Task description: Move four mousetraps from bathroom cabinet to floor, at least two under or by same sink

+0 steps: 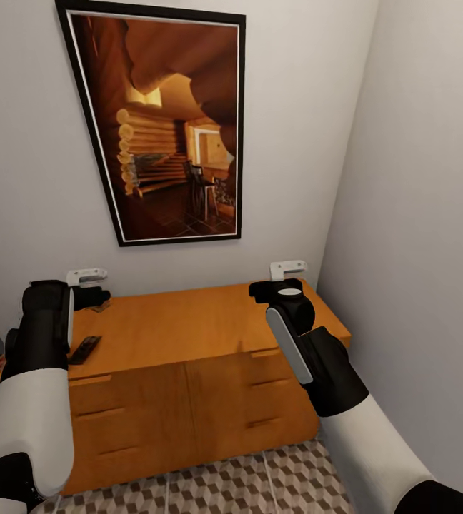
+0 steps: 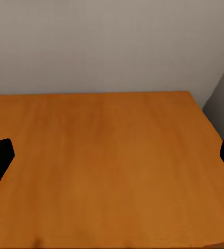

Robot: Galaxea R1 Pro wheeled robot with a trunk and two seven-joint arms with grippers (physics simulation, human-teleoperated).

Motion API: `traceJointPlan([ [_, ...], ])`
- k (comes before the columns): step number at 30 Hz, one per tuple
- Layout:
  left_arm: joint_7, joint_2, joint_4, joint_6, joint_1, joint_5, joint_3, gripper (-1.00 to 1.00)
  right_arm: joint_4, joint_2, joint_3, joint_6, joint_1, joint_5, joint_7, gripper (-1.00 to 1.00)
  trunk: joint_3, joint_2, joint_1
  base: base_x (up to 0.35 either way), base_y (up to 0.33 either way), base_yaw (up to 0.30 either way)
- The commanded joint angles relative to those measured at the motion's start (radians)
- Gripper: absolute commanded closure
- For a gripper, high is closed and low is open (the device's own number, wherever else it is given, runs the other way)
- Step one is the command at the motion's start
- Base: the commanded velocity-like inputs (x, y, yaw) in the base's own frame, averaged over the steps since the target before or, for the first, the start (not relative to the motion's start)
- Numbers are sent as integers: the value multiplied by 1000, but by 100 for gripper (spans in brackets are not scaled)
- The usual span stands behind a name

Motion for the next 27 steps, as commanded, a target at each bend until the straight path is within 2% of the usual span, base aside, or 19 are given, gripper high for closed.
traceJointPlan([
  [1, -10, 0, -8, 3, -1, -11, 1, -100, -1, 0, 1, 2, -1, -10, -10, -100, -1, -1, 0, 153, 0, 0],
  [9, -10, 4, -70, 5, 9, -11, 1, -100, 0, -1, 1, 3, 4, -11, -9, -100, -1, -1, 0, 51, 0, 0],
  [13, -10, 8, -77, 5, 15, -11, 3, -100, -4, -1, 2, 8, 14, -33, -7, -100, -1, -1, 0, 12, 0, 0],
  [16, -10, 10, -80, 6, 23, -12, 5, -100, -6, -1, 8, 12, 17, -81, -6, -100, -1, -1, 0, 5, 0, 0],
  [21, -9, 11, -85, 7, 38, -20, 7, -100, -9, -5, 48, 33, 19, -199, -7, -100, -1, -1, 0, 2, 0, 0],
  [24, -9, 11, -92, 8, 49, -35, 8, -100, -11, -8, 82, 48, 20, -269, -8, -100, -1, -1, 0, 8, 0, 0],
  [27, -9, 11, -101, 8, 63, -60, 7, -100, -13, -9, 108, 57, 20, -320, -9, -100, -1, -1, 0, 62, 0, 0],
])
